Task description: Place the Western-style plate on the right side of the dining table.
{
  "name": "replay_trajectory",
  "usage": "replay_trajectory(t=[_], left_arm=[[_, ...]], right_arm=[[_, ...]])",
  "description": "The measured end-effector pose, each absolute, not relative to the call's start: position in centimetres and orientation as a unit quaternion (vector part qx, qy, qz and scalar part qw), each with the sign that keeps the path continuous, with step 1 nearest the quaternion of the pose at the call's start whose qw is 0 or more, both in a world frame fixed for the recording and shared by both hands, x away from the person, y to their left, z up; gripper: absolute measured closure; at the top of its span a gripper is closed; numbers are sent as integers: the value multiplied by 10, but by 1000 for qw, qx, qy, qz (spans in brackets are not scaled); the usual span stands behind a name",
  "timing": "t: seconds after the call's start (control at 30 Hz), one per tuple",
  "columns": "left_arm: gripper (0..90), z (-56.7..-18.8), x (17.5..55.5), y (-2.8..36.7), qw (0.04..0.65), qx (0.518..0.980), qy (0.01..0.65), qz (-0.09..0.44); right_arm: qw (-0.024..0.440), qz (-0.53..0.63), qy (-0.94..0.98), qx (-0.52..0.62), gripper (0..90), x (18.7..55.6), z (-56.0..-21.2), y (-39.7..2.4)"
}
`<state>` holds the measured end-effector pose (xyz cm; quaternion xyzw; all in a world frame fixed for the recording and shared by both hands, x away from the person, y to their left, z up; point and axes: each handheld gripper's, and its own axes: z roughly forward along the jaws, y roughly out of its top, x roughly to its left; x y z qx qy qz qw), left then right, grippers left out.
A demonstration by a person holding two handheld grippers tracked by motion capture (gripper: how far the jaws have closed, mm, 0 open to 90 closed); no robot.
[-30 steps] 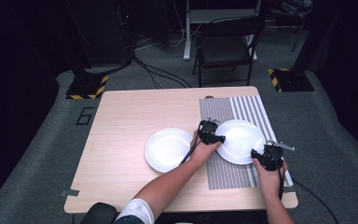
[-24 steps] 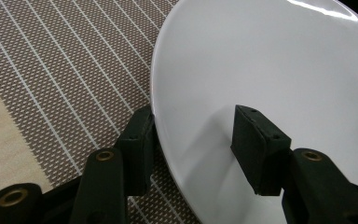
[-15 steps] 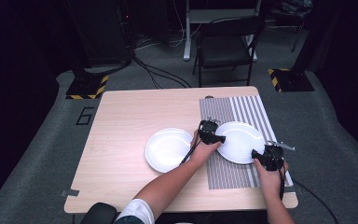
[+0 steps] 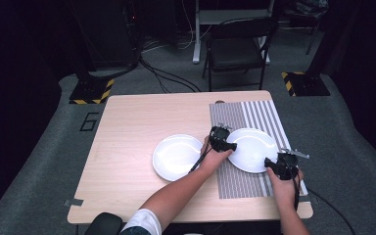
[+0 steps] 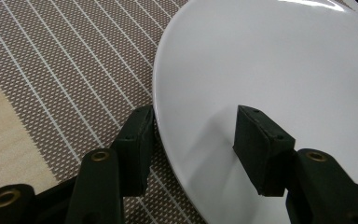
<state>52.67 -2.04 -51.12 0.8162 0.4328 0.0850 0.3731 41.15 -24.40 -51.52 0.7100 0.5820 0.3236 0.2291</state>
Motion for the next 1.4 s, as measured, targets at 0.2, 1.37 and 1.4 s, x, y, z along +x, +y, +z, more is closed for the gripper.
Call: replay_trajectory(t=[0.2, 1.37, 1.4], left_arm=[[471, -511, 527, -19, 377, 814, 435, 76], [461, -469, 517, 51, 413, 793, 435, 104], [461, -468, 517, 55, 416, 788, 441, 105]], right_arm=[[239, 325, 582, 706, 474, 409, -513, -244], [245, 373, 612, 653, 457, 395, -476, -216], [240, 379, 613, 650, 457, 396, -475, -214]])
